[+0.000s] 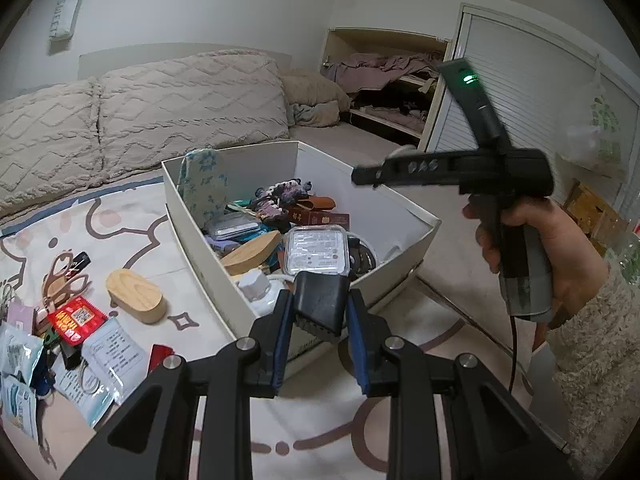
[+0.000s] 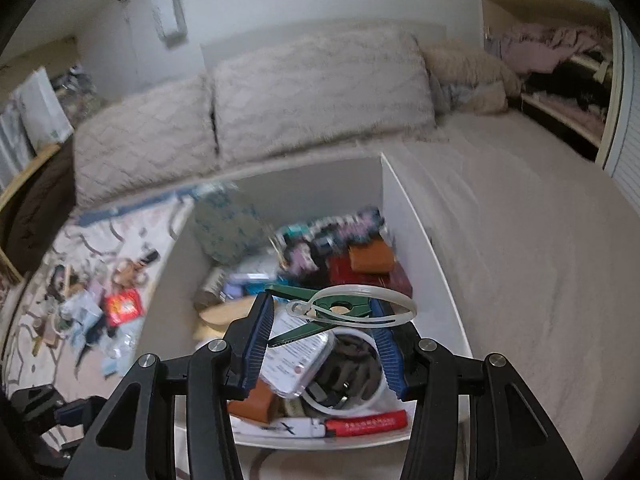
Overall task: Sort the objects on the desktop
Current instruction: 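Lower the green clothespin into the shoebox and open the right tool while the left lowers the block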
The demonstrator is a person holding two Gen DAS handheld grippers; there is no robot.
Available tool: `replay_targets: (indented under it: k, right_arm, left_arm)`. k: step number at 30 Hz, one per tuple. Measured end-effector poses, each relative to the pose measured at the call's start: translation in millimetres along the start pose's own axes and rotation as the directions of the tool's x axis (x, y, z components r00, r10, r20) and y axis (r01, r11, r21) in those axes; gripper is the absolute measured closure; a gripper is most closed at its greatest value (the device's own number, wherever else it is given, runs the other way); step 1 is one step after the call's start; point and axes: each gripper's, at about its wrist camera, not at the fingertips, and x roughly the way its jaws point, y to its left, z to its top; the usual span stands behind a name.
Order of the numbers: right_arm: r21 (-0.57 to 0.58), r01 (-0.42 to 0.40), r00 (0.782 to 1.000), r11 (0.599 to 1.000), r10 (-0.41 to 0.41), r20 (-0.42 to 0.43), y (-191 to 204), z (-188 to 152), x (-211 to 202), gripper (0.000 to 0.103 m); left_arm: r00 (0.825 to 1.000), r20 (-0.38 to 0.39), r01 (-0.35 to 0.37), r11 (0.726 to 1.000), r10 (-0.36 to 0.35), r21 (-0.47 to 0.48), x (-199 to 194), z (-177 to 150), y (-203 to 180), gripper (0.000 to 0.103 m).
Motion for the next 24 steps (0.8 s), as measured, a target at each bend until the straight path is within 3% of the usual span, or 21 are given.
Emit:
replay_targets:
  k: [13, 21, 22, 24]
  right_arm:
    - [0.055, 0.060, 0.984, 0.997, -0.050, -0.170, -22, 7, 37, 0.053]
    - [0.050, 0.112, 0.981, 0.992, -0.102, -0.164, -23, 12, 46, 0.053]
    - [0.056, 0.107, 0.982, 0.993, -0.096, -0.163, -24, 12, 47, 0.051]
    - [0.066, 0.097, 0.984, 0.993, -0.085, -0.158, -24, 12, 47, 0.030]
  left_arm:
    - [1.000, -0.019, 0.001, 1.000, -0.001, 0.001, 25, 19, -5, 0.076]
    - [1.000, -0.031, -0.007, 1.000, 0.006, -0.014, 38, 38, 0, 0.076]
    - [0.999, -0.032, -0.012, 1.000, 0.011, -0.018, 40, 41, 2, 0.076]
    - [0.999, -0.037, -0.022, 0.999, 0.021, -0.026, 44, 48, 7, 0.076]
